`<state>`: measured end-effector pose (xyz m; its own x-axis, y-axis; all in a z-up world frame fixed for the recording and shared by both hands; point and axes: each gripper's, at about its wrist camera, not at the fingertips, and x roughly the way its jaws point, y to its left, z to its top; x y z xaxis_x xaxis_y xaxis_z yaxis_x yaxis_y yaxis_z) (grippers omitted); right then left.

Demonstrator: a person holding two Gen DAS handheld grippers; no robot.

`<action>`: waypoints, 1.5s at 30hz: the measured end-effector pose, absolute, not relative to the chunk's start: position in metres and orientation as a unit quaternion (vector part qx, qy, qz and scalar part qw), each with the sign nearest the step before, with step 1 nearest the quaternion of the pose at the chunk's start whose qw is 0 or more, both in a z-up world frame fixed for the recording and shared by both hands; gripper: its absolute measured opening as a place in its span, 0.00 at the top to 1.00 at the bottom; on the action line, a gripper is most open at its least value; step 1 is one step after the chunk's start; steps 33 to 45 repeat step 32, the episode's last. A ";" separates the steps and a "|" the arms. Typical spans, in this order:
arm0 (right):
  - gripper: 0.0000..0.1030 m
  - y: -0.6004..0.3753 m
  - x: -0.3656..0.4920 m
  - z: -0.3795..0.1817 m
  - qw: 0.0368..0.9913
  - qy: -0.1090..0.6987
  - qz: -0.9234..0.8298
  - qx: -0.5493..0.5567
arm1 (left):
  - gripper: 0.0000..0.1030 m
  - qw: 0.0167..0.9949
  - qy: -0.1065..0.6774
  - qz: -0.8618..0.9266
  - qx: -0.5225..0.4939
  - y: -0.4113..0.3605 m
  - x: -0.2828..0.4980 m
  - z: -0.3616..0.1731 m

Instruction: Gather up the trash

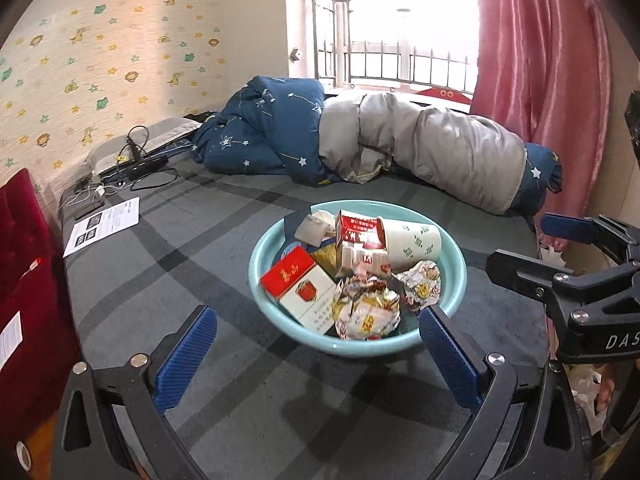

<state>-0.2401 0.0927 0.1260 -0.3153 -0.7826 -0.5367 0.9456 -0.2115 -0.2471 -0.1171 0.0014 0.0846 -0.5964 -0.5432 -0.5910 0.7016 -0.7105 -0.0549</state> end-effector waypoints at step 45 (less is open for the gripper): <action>0.00 0.156 -0.237 0.056 0.555 0.262 -0.772 0.164 | 0.00 0.405 0.154 -0.864 0.258 0.057 -0.081 0.024</action>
